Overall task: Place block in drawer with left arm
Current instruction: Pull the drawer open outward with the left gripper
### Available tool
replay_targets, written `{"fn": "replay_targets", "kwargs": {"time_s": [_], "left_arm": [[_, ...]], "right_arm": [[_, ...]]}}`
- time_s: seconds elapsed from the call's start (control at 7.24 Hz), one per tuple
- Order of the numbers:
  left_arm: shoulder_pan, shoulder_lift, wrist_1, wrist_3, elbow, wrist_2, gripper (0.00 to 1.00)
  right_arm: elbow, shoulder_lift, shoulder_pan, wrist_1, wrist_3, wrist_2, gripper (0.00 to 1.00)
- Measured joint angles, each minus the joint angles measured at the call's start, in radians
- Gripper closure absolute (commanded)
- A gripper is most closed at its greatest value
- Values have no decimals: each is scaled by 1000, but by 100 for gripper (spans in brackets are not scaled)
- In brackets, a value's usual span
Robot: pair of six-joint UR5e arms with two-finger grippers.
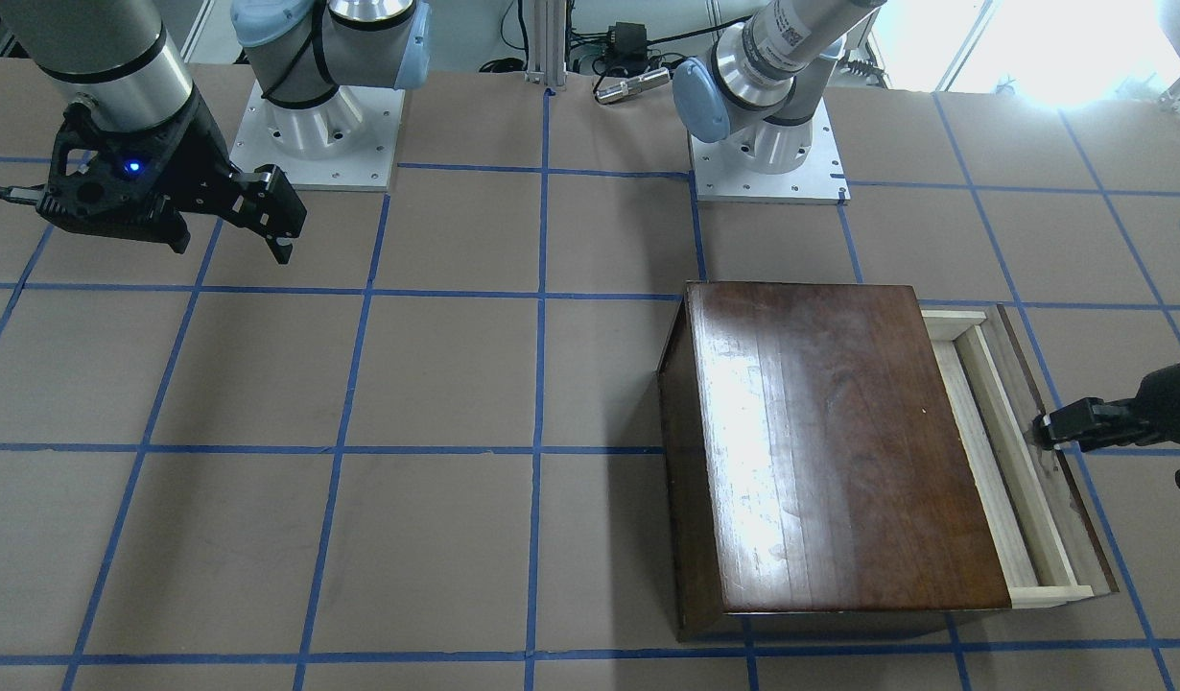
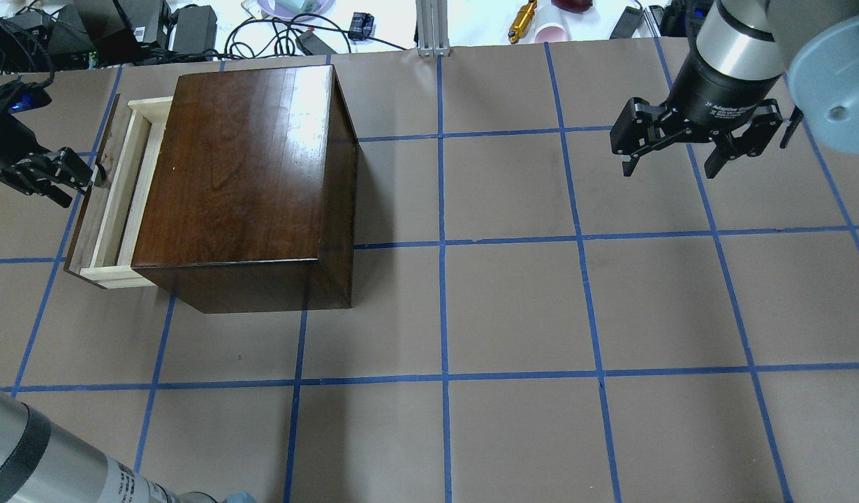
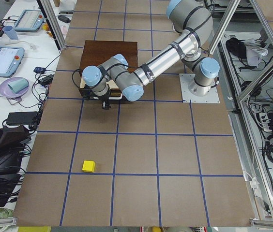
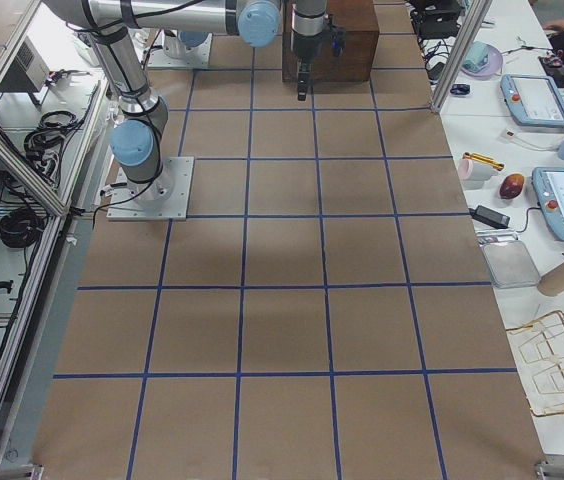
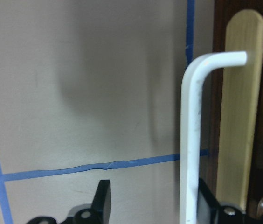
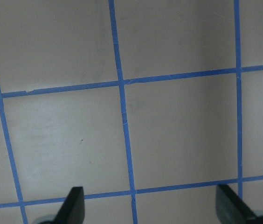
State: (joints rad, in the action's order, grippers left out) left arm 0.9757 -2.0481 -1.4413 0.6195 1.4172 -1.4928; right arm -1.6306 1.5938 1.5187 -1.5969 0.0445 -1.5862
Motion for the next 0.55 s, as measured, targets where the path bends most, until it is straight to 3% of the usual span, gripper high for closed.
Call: {"fn": "replay_targets", "kwargs": {"time_s": [0.55], "left_arm": [[-3, 1, 14, 1, -1, -22, 33]], "right_arm": [[0, 0, 0, 0, 0, 0, 0]]}}
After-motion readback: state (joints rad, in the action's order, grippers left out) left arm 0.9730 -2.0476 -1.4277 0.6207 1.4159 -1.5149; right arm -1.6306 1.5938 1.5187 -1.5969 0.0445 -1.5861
